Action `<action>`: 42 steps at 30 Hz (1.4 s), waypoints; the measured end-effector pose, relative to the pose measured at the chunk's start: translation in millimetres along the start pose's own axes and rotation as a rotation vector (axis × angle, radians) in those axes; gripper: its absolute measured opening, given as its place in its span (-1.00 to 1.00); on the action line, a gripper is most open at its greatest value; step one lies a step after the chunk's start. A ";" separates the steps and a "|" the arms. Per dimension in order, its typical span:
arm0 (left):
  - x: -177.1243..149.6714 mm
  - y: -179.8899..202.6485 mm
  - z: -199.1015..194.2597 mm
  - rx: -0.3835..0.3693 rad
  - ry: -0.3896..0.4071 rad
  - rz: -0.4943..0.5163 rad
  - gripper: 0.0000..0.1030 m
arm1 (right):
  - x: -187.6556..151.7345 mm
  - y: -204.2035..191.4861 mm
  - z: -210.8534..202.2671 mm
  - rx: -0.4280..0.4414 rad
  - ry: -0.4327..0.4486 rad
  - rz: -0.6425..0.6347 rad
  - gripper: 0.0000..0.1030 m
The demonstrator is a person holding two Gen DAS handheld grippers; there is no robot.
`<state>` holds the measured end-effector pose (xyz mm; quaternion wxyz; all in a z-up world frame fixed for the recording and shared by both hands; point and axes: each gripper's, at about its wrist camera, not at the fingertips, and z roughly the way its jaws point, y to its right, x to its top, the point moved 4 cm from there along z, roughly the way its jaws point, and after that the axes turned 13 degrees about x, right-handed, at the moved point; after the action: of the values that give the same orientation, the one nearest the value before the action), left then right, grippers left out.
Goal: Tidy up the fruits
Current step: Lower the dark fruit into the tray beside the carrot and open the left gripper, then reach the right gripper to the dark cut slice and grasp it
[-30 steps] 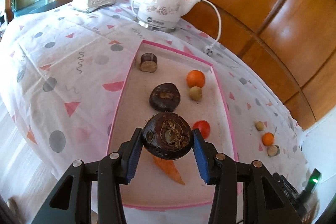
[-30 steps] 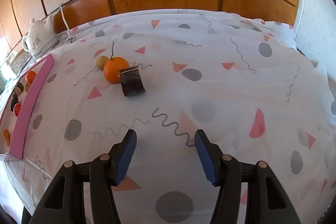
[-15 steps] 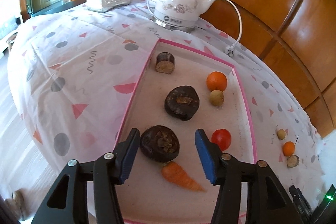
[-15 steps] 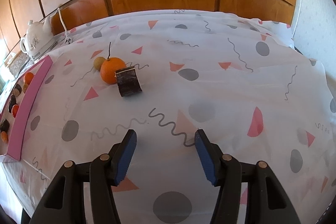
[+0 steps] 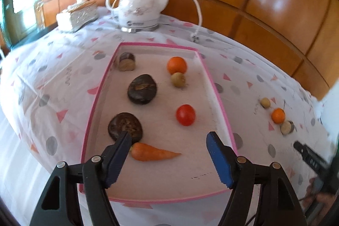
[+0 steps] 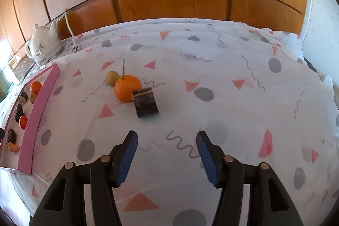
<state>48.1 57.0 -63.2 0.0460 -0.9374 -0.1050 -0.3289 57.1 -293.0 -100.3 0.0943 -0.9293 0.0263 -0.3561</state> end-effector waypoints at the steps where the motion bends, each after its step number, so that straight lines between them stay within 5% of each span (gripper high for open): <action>1: -0.4 2.6 -1.4 -0.001 0.004 0.012 0.43 | 1.5 -1.5 1.0 0.002 -0.002 -0.006 0.14; 27: -12.9 15.7 -8.5 -0.023 0.000 0.068 0.50 | 40.9 -22.6 47.3 -0.027 -0.074 -0.170 0.14; 29: -13.2 14.5 -9.5 -0.026 0.003 0.064 0.50 | 42.0 -23.5 48.6 -0.028 -0.068 -0.179 0.06; 31: -12.9 13.4 -10.6 -0.026 0.008 0.060 0.50 | 42.2 -24.1 51.6 -0.029 -0.080 -0.186 -0.33; 33: -12.7 12.1 -11.8 -0.026 0.012 0.055 0.50 | 41.3 -24.4 54.1 -0.021 -0.092 -0.185 -0.48; 42: -11.8 5.5 -11.7 -0.023 0.012 0.028 0.50 | 26.8 -33.6 35.5 0.079 -0.094 -0.144 -0.49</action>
<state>33.2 47.9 -61.6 0.0406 -0.9372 -0.0877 -0.3352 100.1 -257.6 -102.1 0.1062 -0.9400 -0.0591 -0.3189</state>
